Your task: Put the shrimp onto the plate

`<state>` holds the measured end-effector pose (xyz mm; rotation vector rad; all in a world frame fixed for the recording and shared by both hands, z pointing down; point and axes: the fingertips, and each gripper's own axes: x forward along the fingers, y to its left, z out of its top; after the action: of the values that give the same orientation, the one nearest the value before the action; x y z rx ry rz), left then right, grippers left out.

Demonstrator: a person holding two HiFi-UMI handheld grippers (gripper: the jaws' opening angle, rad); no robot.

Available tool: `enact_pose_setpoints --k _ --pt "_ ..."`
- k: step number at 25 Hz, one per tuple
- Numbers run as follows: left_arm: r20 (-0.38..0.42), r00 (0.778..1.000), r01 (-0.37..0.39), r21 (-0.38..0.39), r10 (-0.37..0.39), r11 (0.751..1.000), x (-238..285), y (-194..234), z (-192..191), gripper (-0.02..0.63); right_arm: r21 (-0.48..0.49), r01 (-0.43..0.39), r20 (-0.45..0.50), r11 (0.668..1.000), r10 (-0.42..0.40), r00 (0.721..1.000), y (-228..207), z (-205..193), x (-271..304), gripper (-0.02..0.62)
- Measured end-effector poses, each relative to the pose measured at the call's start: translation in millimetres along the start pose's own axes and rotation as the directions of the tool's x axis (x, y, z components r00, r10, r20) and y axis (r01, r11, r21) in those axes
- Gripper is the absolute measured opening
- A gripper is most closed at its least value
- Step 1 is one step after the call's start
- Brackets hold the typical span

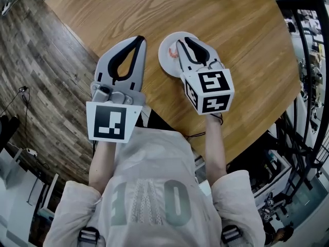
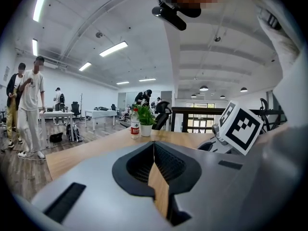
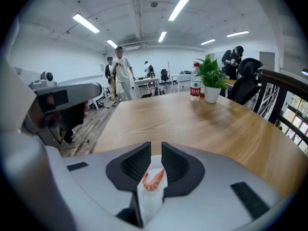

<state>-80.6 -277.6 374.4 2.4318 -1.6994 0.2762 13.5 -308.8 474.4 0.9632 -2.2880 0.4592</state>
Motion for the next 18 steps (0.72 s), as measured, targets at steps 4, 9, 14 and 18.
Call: enact_pose_setpoints --k 4,9,14,18 --pt "0.036 0.999 0.014 0.015 -0.015 1.000 -7.4 -0.7 15.9 0.011 0.022 0.059 0.170 0.998 -0.062 0.983 3.7 39.3 -29.5 0.071" --pt "0.125 0.990 0.061 0.070 -0.069 0.996 -17.2 -9.8 54.7 0.011 0.081 0.153 0.430 0.985 -0.173 0.886 4.1 97.6 -89.5 0.060" --pt "0.202 0.973 0.097 0.096 -0.115 0.991 -37.0 -16.8 92.7 0.011 0.081 0.248 0.602 0.965 -0.246 0.760 22.9 128.8 -150.5 0.043" --pt "0.267 0.954 0.110 0.117 -0.138 0.987 -54.4 -17.8 123.1 0.011 0.089 0.316 0.678 0.944 -0.290 0.675 42.3 134.8 -188.4 0.031"
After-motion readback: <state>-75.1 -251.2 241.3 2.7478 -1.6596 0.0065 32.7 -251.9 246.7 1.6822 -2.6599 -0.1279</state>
